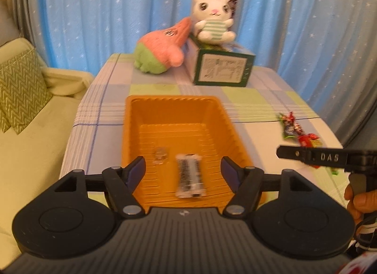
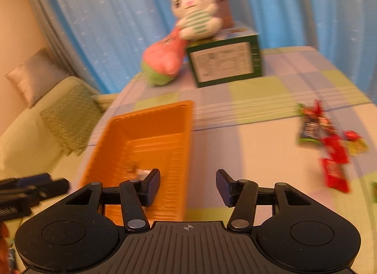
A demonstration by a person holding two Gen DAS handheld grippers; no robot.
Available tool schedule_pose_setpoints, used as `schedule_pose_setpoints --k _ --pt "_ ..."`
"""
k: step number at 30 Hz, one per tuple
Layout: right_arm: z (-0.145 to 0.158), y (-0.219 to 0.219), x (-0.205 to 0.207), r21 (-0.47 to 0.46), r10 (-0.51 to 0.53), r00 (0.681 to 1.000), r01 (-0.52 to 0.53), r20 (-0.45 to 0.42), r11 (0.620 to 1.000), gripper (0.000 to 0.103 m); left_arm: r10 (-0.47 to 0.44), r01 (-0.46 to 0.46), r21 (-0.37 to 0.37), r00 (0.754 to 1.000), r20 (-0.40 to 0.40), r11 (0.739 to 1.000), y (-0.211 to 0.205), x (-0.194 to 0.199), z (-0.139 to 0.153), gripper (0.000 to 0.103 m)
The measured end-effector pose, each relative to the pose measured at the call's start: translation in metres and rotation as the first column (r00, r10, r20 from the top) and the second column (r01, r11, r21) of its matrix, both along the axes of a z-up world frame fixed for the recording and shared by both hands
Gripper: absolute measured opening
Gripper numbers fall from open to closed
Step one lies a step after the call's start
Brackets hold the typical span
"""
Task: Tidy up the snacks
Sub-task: 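Withdraw both tools from the tray back toward the snack pile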
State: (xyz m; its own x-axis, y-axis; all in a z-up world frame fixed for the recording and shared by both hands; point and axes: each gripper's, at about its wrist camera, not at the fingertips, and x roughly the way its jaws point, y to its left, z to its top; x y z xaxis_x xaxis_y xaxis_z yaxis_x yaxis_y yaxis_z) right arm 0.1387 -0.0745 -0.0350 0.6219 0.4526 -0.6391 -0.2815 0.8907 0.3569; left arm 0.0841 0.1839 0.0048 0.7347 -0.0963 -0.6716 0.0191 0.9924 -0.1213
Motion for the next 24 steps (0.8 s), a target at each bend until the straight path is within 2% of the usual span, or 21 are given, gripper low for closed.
schedule_pose_setpoints --k 6,11,19,24 --pt "0.005 -0.057 -0.031 -0.033 -0.095 0.995 0.096 0.019 0.995 0.053 -0.055 0.056 -0.027 0.998 0.02 0.998 -0.04 -0.009 0.011 0.069" --pt "0.004 -0.106 -0.057 -0.053 -0.17 0.985 0.172 0.024 0.984 0.054 -0.098 0.1 -0.054 0.995 0.034 0.994 -0.077 -0.018 0.014 0.075" --pt "-0.012 -0.17 -0.093 -0.093 -0.279 0.96 0.278 0.005 0.956 0.054 -0.163 0.164 -0.134 0.986 0.019 0.977 -0.134 -0.018 0.003 0.075" --pt "-0.019 -0.199 -0.103 -0.1 -0.339 0.941 0.338 0.002 0.936 0.054 -0.211 0.21 -0.133 0.977 0.004 0.969 -0.168 -0.017 -0.006 0.075"
